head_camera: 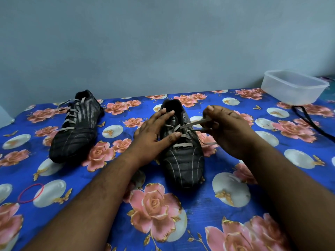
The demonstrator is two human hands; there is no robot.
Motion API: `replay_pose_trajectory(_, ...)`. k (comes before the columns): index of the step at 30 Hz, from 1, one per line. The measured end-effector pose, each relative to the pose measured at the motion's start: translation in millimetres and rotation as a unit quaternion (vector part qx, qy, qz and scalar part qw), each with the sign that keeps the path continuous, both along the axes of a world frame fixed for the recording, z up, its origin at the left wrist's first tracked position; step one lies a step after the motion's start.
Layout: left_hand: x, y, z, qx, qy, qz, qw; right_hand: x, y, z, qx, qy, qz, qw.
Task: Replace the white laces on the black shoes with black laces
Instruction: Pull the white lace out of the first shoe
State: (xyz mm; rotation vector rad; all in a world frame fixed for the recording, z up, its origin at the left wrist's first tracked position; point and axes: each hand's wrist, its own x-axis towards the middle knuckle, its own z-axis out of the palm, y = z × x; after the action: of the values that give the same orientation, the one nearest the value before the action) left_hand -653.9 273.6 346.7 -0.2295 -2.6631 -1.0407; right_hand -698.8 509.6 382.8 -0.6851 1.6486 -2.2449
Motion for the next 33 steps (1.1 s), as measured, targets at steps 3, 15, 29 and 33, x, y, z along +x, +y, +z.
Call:
replay_pose_trajectory(3, 1, 1, 0, -0.002, -0.001, 0.0, 1.0, -4, -3, -4, 0.069, 0.038, -0.076, 0.994)
replay_pose_trajectory(15, 3, 3, 4, -0.019, -0.005, 0.004, 1.0, -1, -13, -18, 0.342, 0.348, -0.129, 0.863)
replay_pose_trajectory(29, 3, 2, 6, -0.022, -0.008, 0.007, 1.0, -23, 3, -15, 0.265, 0.2, -0.308, 0.892)
replay_pose_trajectory(33, 3, 3, 5, -0.022, -0.009, 0.007, 1.0, -25, 0, -24, 0.337, 0.269, -0.292, 0.854)
